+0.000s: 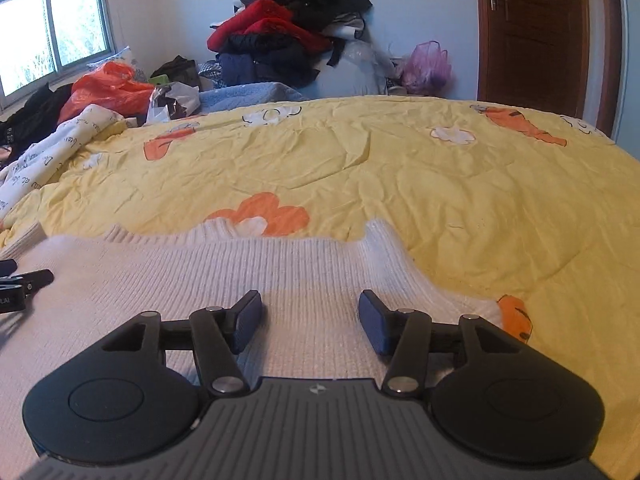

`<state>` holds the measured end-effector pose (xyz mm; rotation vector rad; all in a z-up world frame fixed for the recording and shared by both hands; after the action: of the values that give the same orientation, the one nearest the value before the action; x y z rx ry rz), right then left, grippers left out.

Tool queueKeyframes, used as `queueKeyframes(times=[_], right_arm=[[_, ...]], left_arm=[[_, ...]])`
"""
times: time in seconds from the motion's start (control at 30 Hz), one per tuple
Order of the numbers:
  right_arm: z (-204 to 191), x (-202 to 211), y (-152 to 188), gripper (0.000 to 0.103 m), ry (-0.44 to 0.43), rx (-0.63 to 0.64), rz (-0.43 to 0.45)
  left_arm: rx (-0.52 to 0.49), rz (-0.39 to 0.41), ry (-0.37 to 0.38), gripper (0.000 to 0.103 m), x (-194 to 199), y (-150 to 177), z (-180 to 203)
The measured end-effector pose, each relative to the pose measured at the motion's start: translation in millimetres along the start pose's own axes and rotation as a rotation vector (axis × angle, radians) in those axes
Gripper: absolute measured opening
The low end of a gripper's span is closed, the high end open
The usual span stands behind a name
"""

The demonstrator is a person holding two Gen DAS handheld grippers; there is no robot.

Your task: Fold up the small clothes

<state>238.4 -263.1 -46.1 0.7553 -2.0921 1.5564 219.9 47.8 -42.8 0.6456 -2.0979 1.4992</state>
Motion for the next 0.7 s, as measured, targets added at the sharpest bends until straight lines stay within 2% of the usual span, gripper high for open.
queueKeyframes(times=[0.1, 0.17, 0.2, 0.27, 0.3, 0.4, 0.57, 0.7], right_arm=[[-3, 3, -2, 0.057, 0.021, 0.010, 0.001], [-12, 17, -5, 0.060, 0.066, 0.019, 0.049], [-21, 27, -7, 0.059, 0.046, 0.025, 0.079], [-47, 40, -9, 0.063, -0.048, 0.038, 0.102], [-60, 42, -9, 0.066, -0.085, 0.047, 0.093], [-95, 32, -5, 0.067, -0.146, 0.102, 0.056], [-113, -18, 16, 0.069, -0.097, 0.127, -0.061], [-113, -24, 28, 0.072, -0.084, 0.147, -0.049]], left_arm=[[0.006, 0.000, 0.007, 0.083, 0, 0, -1], [0.010, 0.002, 0.009, 0.083, 1, 1, -1], [0.010, 0.003, 0.008, 0.083, 1, 2, -1], [0.010, 0.003, 0.009, 0.083, 1, 2, -1], [0.011, 0.003, 0.010, 0.083, 1, 2, -1], [0.018, 0.005, 0.016, 0.083, 1, 2, 0], [0.029, 0.008, 0.029, 0.084, 0, 3, -2], [0.052, 0.006, 0.053, 0.087, -2, 3, -5]])
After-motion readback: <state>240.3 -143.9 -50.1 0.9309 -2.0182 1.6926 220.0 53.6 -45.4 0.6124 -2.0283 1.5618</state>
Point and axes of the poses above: each gripper's, at about its wrist camera, not at the fingertips, and x roughly against the way its jaws point, z to its right, y to its underside, the point moved 8 cm from there along -x, roughly the way its jaws point, and after that the axes turned 12 degrees about -x, right-handed, at the moved point
